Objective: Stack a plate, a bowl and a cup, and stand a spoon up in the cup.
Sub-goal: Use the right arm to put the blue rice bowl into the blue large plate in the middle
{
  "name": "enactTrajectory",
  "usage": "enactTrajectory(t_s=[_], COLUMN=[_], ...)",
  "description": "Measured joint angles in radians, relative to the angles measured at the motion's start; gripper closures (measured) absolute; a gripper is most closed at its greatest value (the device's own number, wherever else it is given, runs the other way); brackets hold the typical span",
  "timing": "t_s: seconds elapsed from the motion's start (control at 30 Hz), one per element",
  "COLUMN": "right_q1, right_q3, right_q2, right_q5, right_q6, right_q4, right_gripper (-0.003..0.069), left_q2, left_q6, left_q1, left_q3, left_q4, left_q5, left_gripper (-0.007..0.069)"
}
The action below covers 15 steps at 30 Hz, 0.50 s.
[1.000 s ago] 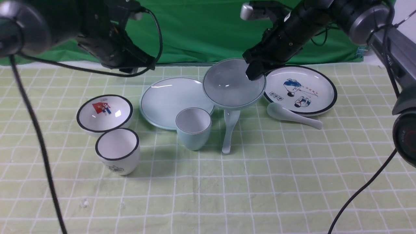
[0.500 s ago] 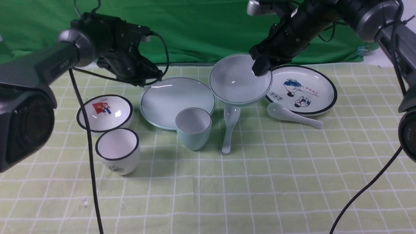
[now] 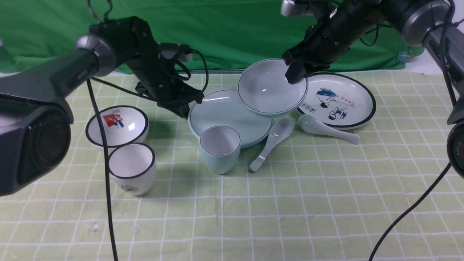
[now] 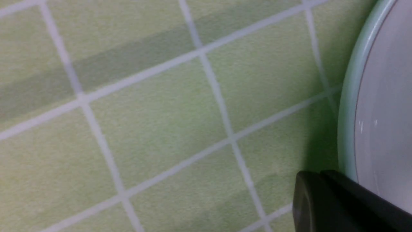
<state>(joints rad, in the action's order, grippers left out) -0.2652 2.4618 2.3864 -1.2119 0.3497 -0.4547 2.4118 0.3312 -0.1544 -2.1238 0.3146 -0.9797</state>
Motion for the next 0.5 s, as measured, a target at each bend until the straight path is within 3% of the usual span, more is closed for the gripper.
enactTrajectory(t_s=[0.23, 0.5], right_q1=[-0.043, -0.07], right_q3=[0.0, -0.006], right_q2=[0.06, 0.143], right_q5=[0.118, 0.258], right_q6=[0.001, -0.048], right_q4=[-0.004, -0.007], right_gripper=[0.0574, 0.0574], left_q2=[0.0, -0.043], left_q6=[-0.01, -0.076], left_q1=[-0.015, -0.015], left_q3=[-0.038, -0.121], left_q4=[-0.04, -0.115], left_q5=[-0.017, -0.14], left_gripper=[0.0655, 0.0648])
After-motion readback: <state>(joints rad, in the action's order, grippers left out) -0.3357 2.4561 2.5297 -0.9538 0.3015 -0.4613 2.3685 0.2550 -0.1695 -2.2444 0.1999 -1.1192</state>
